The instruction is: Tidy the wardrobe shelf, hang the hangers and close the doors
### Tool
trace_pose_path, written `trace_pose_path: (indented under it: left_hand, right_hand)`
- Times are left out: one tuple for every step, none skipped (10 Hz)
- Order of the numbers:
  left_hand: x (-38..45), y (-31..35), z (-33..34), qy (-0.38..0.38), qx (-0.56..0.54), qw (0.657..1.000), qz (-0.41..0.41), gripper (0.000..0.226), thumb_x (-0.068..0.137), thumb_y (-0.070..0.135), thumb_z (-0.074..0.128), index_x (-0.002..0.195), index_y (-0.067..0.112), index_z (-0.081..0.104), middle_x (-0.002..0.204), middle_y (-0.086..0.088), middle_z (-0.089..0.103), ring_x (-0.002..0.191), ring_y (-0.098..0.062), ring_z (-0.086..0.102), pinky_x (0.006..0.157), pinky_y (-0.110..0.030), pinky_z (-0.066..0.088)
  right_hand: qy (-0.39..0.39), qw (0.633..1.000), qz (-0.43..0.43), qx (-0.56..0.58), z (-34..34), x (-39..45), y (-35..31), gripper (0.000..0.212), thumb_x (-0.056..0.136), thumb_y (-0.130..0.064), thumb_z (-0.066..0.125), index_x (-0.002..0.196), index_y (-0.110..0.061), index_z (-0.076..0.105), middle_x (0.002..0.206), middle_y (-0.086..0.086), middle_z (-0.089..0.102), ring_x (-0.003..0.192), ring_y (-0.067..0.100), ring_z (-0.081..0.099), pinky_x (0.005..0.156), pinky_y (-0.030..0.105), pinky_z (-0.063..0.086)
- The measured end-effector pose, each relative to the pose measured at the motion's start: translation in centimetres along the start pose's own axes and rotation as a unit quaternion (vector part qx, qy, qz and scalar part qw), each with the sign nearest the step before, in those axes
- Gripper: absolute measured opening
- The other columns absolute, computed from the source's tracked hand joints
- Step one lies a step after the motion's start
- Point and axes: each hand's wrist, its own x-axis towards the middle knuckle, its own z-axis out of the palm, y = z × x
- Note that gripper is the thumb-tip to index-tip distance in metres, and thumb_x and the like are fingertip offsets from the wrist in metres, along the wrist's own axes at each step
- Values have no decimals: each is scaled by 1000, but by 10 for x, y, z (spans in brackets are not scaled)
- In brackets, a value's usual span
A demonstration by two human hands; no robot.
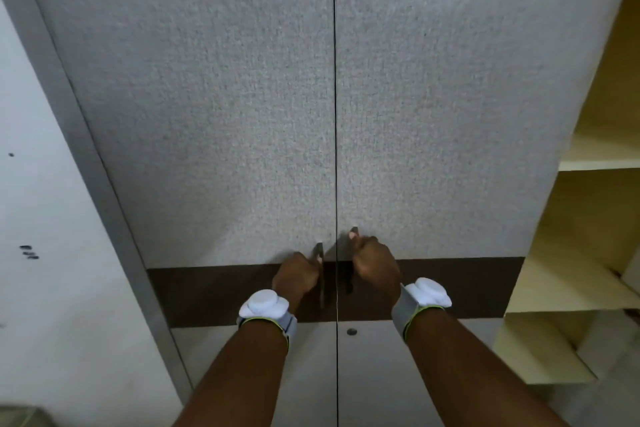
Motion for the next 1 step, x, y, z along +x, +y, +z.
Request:
trace_pose_path:
  left_hand:
    - [-9, 11, -19, -28, -67, 997, 19, 47, 95, 52, 50, 89, 11, 71, 85, -7, 76, 72, -19, 72, 66, -31, 56]
  right_hand:
    - [35, 997, -42, 52, -7, -18, -7, 59, 102, -55, 28, 110, -7, 62, 108, 15, 68, 99, 30, 65, 93, 46, 50]
